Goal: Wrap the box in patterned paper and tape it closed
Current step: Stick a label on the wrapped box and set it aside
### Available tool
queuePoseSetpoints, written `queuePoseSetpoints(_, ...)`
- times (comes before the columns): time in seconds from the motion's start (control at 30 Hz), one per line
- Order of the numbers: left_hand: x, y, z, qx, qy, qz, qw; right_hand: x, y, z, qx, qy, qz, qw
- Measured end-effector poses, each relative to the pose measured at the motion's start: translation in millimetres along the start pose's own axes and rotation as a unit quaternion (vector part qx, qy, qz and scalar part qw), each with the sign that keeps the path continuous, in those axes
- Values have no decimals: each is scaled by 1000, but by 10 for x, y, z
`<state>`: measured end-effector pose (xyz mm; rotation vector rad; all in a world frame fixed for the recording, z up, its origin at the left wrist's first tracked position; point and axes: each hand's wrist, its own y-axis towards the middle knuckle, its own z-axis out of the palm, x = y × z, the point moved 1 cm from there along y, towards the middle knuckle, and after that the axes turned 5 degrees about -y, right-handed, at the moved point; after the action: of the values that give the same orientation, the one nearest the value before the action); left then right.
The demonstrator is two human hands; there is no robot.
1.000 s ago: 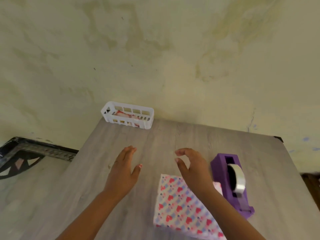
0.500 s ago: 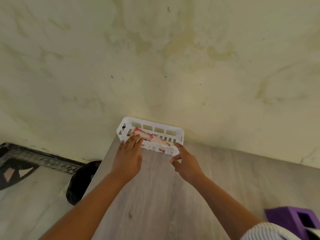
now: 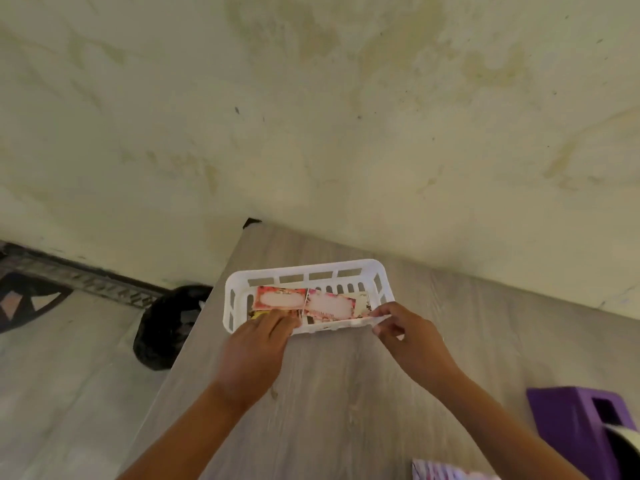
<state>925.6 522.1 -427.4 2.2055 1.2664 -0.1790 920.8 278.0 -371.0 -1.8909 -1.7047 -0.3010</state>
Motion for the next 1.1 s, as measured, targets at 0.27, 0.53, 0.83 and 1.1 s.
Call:
queuePoseSetpoints(0.27, -640, -990, -210, 49, -39, -15, 998, -78, -705, 30, 135, -121, -23, 983)
queuePoseSetpoints(0.53, -774, -1197, -268, 75, -93, -60, 991, 497, -565, 139, 125, -342, -110, 925)
queuePoseSetpoints(0.83, -770, -1164, -271, 63, -113, -78, 989, 871, -212, 964, 201, -451, -343, 799)
queuePoseSetpoints(1.1, -828, -1173, -299, 2, -132, -120, 984, 780, -382, 677, 158, -287, -261, 908)
